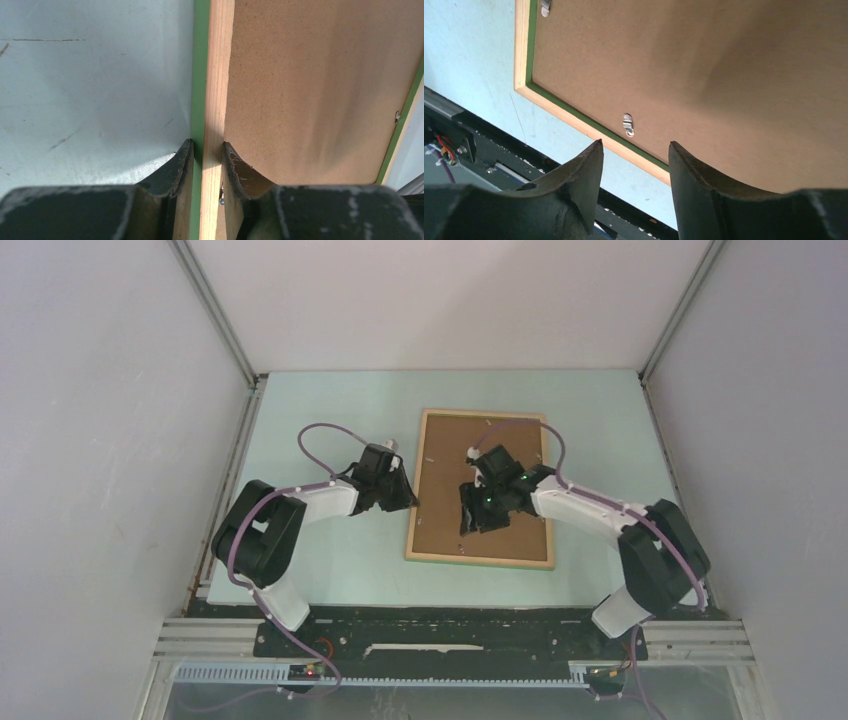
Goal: Put the photo into the frame
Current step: Install the photo frame at the center of the board.
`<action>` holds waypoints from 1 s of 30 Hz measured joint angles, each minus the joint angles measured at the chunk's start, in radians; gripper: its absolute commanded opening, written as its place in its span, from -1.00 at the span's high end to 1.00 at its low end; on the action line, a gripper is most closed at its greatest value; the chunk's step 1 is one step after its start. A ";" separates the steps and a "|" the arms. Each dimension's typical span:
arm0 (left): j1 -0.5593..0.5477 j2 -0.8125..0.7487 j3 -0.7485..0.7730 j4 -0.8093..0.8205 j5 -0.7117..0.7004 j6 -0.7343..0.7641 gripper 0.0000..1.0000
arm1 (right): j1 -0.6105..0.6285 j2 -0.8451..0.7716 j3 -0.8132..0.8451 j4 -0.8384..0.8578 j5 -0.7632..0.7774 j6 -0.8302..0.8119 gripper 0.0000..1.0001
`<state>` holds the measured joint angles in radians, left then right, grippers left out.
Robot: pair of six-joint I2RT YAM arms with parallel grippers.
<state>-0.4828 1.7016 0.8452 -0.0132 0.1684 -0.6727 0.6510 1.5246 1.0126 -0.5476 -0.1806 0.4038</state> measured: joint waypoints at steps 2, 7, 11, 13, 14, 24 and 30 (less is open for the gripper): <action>0.001 0.000 0.000 0.000 0.001 0.000 0.59 | 0.013 0.056 0.000 0.024 -0.040 0.008 -0.15; 0.006 0.001 0.000 -0.002 0.003 0.001 0.61 | 0.019 0.098 0.000 0.040 -0.077 0.007 -0.26; 0.019 0.013 0.018 -0.023 0.027 0.004 0.68 | 0.019 0.107 0.001 0.081 -0.103 0.011 -0.26; 0.021 0.017 0.023 -0.029 0.037 0.003 0.71 | 0.019 0.125 0.007 0.101 -0.110 0.021 -0.22; 0.024 0.018 0.023 -0.028 0.043 0.002 0.72 | 0.022 0.142 0.016 0.109 -0.109 0.031 -0.17; 0.037 0.019 -0.029 0.073 0.109 -0.043 0.97 | 0.091 0.272 0.073 0.276 -0.090 0.225 0.46; 0.037 0.014 -0.059 0.127 0.129 -0.071 0.51 | 0.077 0.309 0.073 0.336 -0.097 0.278 0.29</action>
<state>-0.4454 1.7161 0.7860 0.1143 0.2970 -0.7433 0.7284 1.8339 1.0855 -0.2115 -0.2779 0.6819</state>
